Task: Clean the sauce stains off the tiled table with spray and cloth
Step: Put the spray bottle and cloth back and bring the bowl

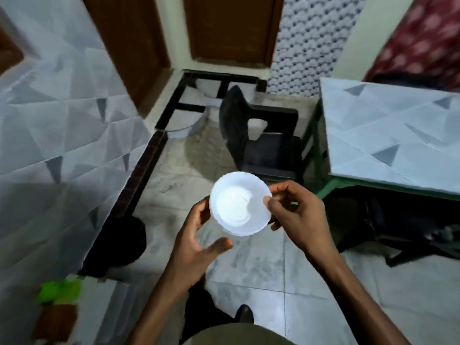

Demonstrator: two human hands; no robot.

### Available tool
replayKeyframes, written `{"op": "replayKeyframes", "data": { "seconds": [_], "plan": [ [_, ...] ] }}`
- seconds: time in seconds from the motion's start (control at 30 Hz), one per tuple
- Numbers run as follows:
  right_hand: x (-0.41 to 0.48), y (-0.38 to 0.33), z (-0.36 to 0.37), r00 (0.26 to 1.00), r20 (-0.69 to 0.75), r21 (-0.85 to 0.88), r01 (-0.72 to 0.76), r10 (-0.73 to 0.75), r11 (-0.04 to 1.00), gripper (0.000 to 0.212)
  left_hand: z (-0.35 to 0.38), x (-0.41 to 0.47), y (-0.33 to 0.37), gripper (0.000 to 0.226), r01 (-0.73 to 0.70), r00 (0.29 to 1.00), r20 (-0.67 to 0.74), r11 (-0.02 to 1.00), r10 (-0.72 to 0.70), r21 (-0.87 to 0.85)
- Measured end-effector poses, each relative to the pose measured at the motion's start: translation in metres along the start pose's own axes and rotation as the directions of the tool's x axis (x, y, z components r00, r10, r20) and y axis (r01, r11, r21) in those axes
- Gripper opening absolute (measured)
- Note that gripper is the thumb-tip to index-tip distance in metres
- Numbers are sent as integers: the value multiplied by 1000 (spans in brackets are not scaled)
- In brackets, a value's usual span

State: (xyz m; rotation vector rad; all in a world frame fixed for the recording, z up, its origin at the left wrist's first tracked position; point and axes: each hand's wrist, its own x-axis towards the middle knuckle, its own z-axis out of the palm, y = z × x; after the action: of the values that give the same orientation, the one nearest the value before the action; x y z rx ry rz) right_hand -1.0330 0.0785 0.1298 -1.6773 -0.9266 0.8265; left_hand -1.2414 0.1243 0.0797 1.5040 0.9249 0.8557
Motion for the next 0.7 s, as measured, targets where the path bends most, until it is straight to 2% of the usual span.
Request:
{"op": "replayKeyframes", "data": {
  "seconds": [0.1,0.27,0.47,0.7],
  "plan": [
    [3,8,-59,995,-98,21,-13,15,1000,9,57,25,14,91,-59,996,75,994,52,97],
    [12,43,-160,949,-308,37,-56,65,998,12,175,73,20,89,-160,974,188,972,127,171],
    [35,92,-291,883,-455,46,-104,114,993,11,324,124,22,92,-202,925,341,977,167,68],
    [57,144,-449,789,-595,65,-141,152,988,12,508,169,27,93,-103,855,506,994,112,-46]
  ]
}}
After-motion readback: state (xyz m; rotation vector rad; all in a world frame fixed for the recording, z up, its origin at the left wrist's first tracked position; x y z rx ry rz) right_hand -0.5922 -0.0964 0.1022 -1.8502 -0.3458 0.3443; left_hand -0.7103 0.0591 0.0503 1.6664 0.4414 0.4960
